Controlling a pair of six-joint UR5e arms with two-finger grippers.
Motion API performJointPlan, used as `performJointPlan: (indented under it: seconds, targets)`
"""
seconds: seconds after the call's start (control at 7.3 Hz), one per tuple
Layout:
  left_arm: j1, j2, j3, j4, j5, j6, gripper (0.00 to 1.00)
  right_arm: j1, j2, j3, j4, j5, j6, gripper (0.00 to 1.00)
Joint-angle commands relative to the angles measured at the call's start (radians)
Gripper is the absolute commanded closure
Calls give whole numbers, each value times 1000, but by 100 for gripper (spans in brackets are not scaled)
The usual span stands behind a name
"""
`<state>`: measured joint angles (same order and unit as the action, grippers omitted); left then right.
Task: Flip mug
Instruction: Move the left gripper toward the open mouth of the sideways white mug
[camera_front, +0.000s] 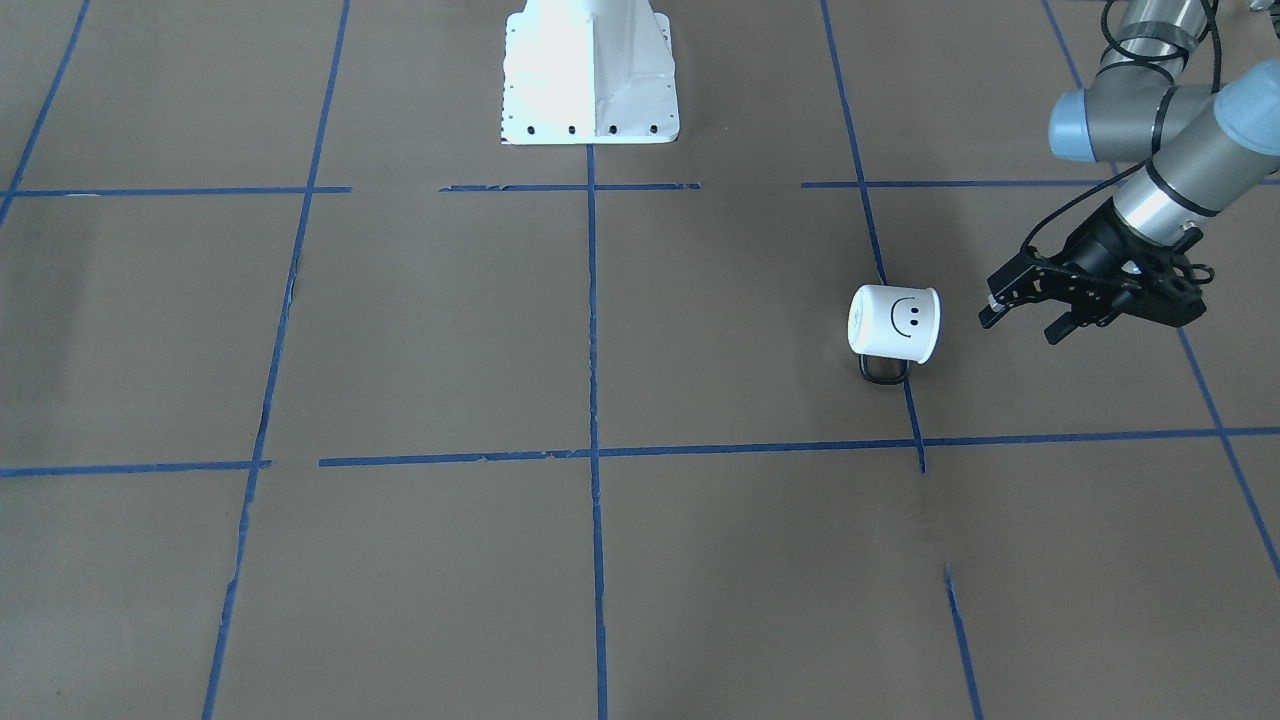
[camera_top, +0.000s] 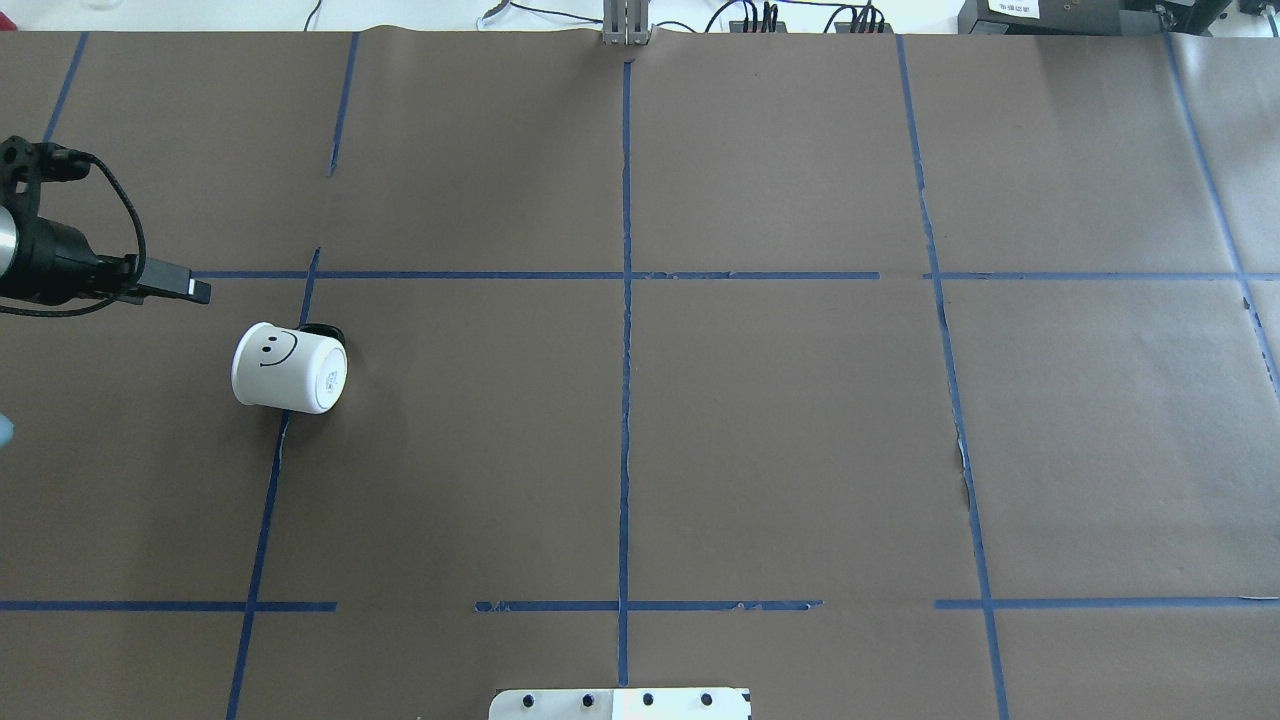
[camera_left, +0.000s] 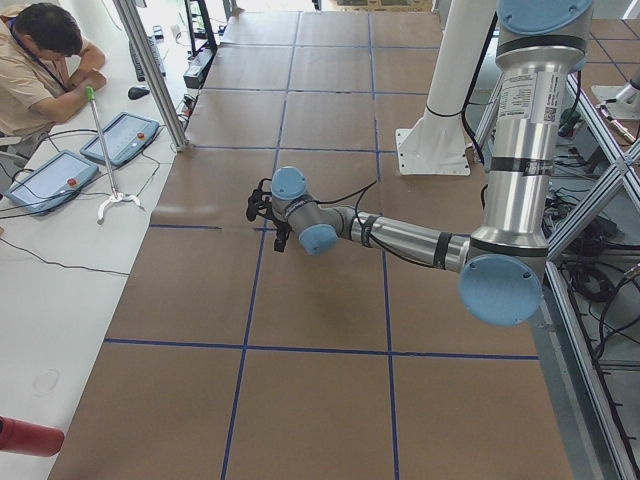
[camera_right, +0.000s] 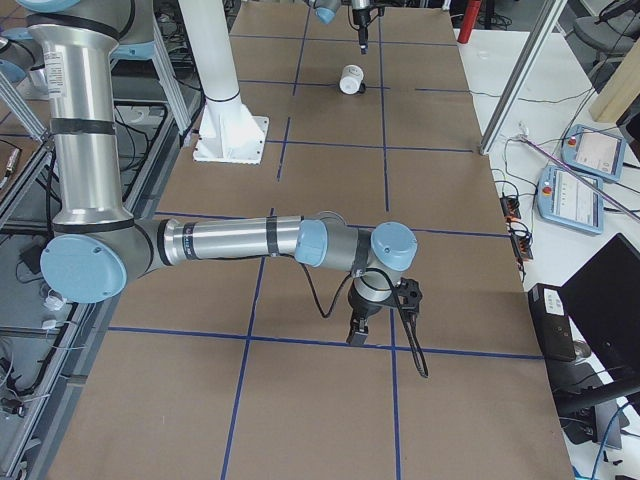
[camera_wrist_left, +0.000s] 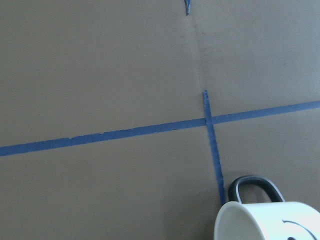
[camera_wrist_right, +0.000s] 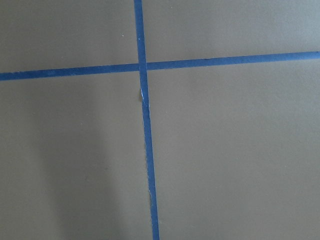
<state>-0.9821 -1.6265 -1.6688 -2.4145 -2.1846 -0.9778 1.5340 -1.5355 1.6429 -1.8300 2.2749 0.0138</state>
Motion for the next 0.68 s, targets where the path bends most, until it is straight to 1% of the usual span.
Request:
performJointPlan:
  seconds: [0.0,0.14,0.27,0.41,0.55]
  targets:
    - [67,1,14,-125,133,-176,0,0,0,0,0,0,0,0]
    - [110,1,85,-278,170,-239,0,0,0,0,0,0,0,0]
    - [127,1,148,-434,175,-254,0,0,0,0,0,0,0,0]
    - [129,1,158,-528,163,-290,0,0,0,0,0,0,0,0]
    - [132,-1,185,-628,114,-336,0,0,0,0,0,0,0,0]
